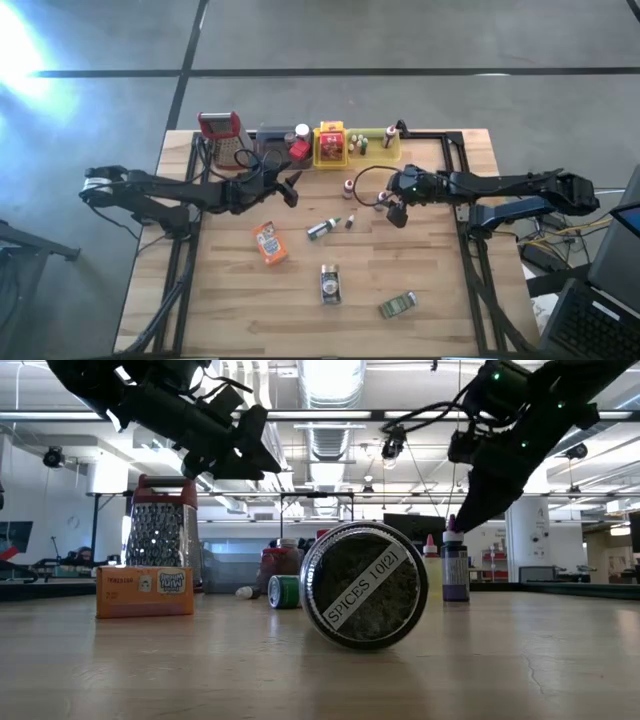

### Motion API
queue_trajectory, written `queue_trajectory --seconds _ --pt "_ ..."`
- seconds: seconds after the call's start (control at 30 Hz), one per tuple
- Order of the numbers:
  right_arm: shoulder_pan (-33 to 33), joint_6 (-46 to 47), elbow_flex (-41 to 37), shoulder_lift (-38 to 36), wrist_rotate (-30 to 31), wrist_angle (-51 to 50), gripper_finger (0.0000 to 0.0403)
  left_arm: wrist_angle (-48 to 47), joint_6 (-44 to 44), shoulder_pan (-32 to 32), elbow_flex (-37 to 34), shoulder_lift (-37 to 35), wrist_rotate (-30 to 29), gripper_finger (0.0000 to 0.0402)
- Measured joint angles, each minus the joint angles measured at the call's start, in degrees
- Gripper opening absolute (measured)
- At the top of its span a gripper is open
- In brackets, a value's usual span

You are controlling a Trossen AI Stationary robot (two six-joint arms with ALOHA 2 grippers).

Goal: Pick & Place Kitchen Items
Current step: Put the large purple food coloring bottle into the light yellow bin

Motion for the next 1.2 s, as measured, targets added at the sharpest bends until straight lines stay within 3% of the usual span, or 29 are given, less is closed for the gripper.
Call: queue_trajectory --seconds 0.43,1.2 --pt "-0.8 -0.3 -0.4 4.6 0.4 2.9 0.0247 0.0 0.0 0.0 0.0 0.0 0.0 0.0216" --pt "-0.8 -1.2 -0.3 3.9 0.4 3.8 0.0129 0.0 0.0 0.0 0.0 0.0 0.0 0.0216"
